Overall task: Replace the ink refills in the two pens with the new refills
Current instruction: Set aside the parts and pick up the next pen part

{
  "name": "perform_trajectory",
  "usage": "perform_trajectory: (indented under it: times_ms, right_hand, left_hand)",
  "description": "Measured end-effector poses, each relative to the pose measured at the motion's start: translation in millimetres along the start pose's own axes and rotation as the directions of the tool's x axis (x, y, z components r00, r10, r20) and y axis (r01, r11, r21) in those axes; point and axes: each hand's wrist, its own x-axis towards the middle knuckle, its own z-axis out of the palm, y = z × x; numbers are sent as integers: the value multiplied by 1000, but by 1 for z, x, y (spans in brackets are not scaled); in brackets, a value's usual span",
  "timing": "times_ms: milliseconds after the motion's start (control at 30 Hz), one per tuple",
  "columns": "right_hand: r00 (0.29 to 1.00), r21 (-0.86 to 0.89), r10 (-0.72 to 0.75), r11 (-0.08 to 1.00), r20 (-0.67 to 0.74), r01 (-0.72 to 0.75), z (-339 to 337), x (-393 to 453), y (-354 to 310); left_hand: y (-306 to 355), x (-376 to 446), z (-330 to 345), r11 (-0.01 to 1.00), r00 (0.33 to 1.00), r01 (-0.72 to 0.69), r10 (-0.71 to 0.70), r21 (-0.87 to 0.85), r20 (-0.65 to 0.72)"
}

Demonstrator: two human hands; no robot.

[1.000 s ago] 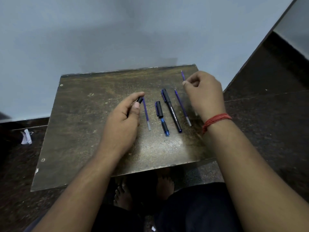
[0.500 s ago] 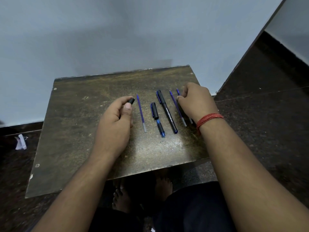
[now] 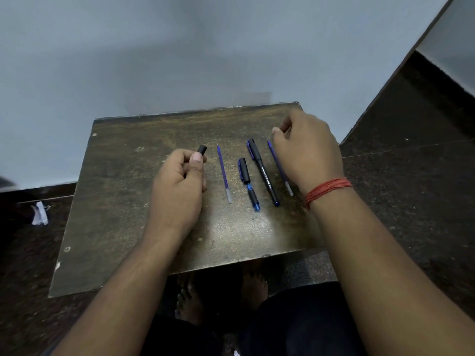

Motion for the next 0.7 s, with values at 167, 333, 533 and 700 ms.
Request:
perform_trajectory:
  times_ms: [167,333,533,700]
  right_hand:
    - [960,-110,-270,955,76,277,19,-28,-44]
    - [955,-273,-265,917,133,292,44,-36,-54]
    - [955,-306,-236,909,178,282,51,-38,-59]
    - [956,-325,-225,904,185,276,56,-38,-65]
  left_hand:
    - [4,3,-2,999,992,20,-24,-27,-124]
    - [2,6,-4,996,985,47,-58,-69,-161]
    - [0,9,-5,989,986,59,-78,-133,-145]
    - [-1,11,-6,986,985,60,-84,-158,-150]
